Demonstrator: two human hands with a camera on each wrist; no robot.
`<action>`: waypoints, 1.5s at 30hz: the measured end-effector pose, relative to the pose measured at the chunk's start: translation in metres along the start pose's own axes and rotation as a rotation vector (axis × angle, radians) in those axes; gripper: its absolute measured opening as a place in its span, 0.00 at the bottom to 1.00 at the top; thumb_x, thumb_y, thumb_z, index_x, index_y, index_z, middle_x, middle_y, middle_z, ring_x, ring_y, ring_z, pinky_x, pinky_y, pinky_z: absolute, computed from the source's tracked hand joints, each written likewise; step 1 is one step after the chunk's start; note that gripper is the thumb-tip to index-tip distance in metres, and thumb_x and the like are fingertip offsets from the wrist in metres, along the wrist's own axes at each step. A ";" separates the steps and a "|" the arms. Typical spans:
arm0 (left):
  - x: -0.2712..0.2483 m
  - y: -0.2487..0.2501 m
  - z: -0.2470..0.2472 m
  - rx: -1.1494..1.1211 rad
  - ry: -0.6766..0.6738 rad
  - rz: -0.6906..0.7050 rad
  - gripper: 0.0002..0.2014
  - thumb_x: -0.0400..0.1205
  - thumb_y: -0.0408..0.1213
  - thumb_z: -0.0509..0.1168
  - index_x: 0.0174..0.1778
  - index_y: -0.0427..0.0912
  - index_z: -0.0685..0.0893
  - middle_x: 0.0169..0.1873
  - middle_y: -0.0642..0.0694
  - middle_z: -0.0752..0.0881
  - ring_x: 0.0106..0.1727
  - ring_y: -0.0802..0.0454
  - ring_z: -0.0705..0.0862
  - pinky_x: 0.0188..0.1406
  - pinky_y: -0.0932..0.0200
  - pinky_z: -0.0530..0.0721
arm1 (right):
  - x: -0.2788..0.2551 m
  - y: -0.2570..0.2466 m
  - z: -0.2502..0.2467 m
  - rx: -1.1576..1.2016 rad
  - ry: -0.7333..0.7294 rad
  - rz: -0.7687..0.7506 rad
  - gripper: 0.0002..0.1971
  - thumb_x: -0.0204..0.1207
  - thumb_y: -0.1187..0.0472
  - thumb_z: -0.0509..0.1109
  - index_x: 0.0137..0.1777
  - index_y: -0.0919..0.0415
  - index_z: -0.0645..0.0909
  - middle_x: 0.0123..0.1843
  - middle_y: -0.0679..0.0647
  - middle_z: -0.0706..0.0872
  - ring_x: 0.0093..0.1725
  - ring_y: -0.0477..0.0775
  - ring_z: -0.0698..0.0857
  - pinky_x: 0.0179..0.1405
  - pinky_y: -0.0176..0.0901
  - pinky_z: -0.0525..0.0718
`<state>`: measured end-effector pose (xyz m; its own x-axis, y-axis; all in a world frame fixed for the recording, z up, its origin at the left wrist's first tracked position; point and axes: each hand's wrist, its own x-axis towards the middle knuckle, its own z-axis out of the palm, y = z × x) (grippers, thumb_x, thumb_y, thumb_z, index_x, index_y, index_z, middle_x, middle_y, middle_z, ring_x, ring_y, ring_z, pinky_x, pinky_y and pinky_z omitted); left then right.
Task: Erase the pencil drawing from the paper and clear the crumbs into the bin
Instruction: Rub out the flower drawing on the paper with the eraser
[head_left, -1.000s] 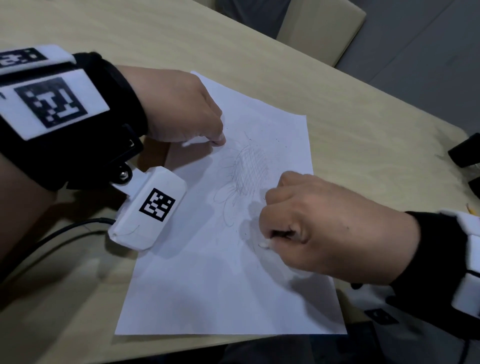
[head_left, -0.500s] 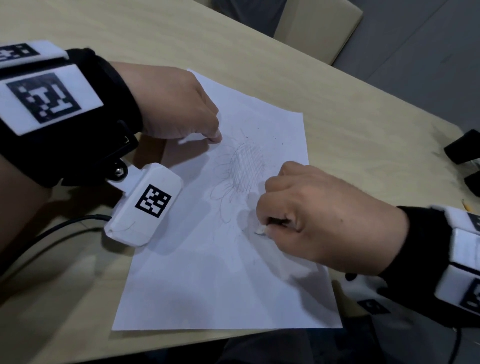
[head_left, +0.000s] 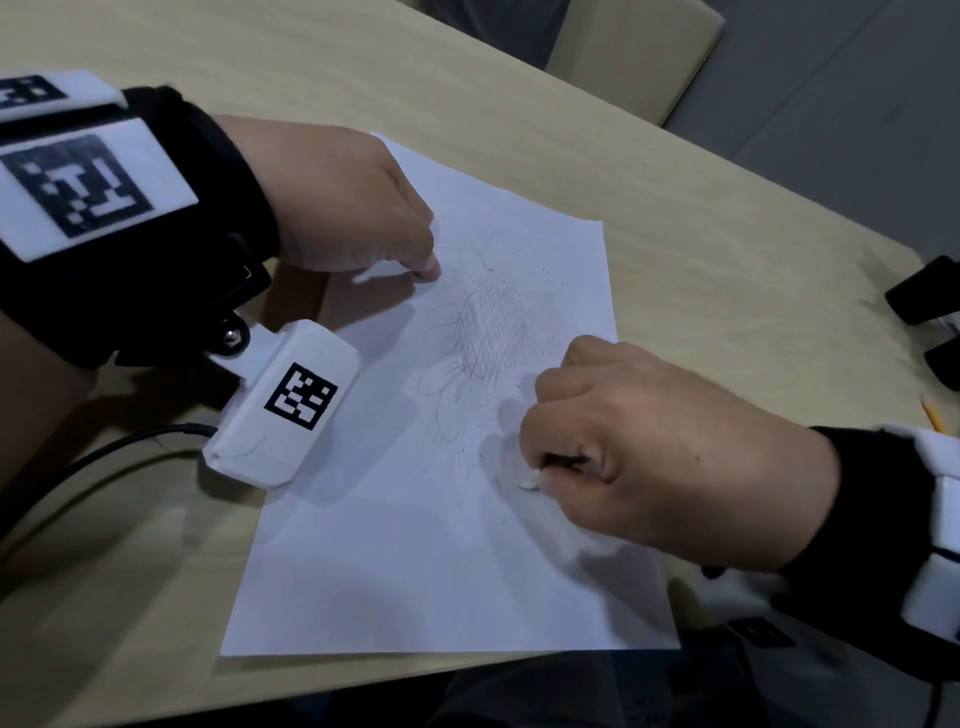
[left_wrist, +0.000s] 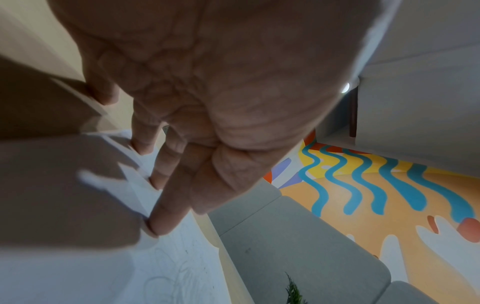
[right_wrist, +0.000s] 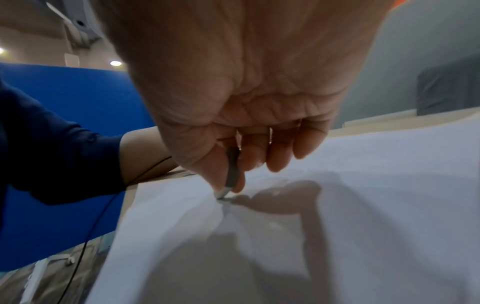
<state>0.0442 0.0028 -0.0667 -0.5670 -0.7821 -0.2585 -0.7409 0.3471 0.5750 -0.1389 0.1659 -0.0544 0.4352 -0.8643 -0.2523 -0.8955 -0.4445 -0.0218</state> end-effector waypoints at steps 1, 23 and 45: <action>0.000 0.000 0.000 0.001 -0.002 0.001 0.28 0.60 0.60 0.61 0.49 0.50 0.91 0.61 0.49 0.89 0.64 0.44 0.84 0.72 0.38 0.76 | 0.000 -0.001 0.000 0.003 -0.001 -0.007 0.07 0.67 0.62 0.66 0.30 0.55 0.74 0.29 0.46 0.73 0.37 0.56 0.74 0.32 0.57 0.79; 0.001 -0.001 0.001 -0.017 0.004 -0.004 0.26 0.59 0.60 0.62 0.47 0.53 0.92 0.62 0.51 0.88 0.66 0.45 0.83 0.73 0.38 0.75 | 0.005 -0.004 0.002 0.031 0.026 -0.005 0.04 0.67 0.61 0.66 0.32 0.56 0.78 0.31 0.47 0.75 0.38 0.58 0.76 0.33 0.57 0.80; 0.002 -0.001 0.002 -0.013 0.002 -0.005 0.23 0.63 0.59 0.64 0.46 0.53 0.93 0.62 0.52 0.88 0.66 0.45 0.84 0.73 0.39 0.76 | 0.014 -0.004 0.001 0.070 -0.005 -0.031 0.03 0.69 0.61 0.67 0.34 0.55 0.80 0.32 0.46 0.76 0.39 0.58 0.76 0.35 0.57 0.79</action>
<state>0.0431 0.0014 -0.0695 -0.5629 -0.7848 -0.2594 -0.7388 0.3370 0.5837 -0.1291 0.1557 -0.0592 0.4622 -0.8493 -0.2549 -0.8862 -0.4531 -0.0973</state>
